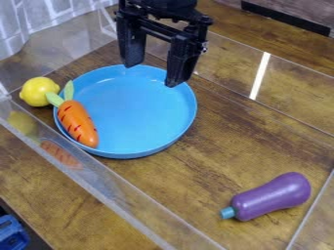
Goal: Remove the carrot from the blue tray and put it on the table
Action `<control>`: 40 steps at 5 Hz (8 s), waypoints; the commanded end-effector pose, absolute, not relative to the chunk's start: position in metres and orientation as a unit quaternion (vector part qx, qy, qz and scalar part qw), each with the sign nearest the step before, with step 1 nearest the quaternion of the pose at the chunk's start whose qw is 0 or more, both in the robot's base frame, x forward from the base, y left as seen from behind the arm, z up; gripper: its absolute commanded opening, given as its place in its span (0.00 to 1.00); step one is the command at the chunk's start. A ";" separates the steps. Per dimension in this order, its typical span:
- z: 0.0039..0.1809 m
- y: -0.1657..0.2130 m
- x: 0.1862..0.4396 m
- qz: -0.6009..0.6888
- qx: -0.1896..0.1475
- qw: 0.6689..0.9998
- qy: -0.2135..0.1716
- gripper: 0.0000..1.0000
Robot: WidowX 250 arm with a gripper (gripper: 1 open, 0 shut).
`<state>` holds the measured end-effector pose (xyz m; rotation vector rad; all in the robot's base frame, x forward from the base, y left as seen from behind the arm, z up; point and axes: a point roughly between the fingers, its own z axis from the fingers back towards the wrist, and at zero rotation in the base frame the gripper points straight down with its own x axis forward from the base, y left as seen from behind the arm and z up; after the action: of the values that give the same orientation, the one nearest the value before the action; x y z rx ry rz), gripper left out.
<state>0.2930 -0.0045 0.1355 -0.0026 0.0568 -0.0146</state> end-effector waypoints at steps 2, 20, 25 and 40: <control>0.122 0.004 0.289 0.037 -0.012 0.998 0.041 1.00; 0.032 0.113 0.299 0.379 -0.024 0.924 -0.047 1.00; 0.125 0.152 0.305 0.366 -0.038 0.927 -0.066 0.00; 0.103 0.182 0.322 0.340 0.125 0.910 -0.200 0.00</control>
<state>0.3162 0.1839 0.0748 0.2521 -0.3284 0.7107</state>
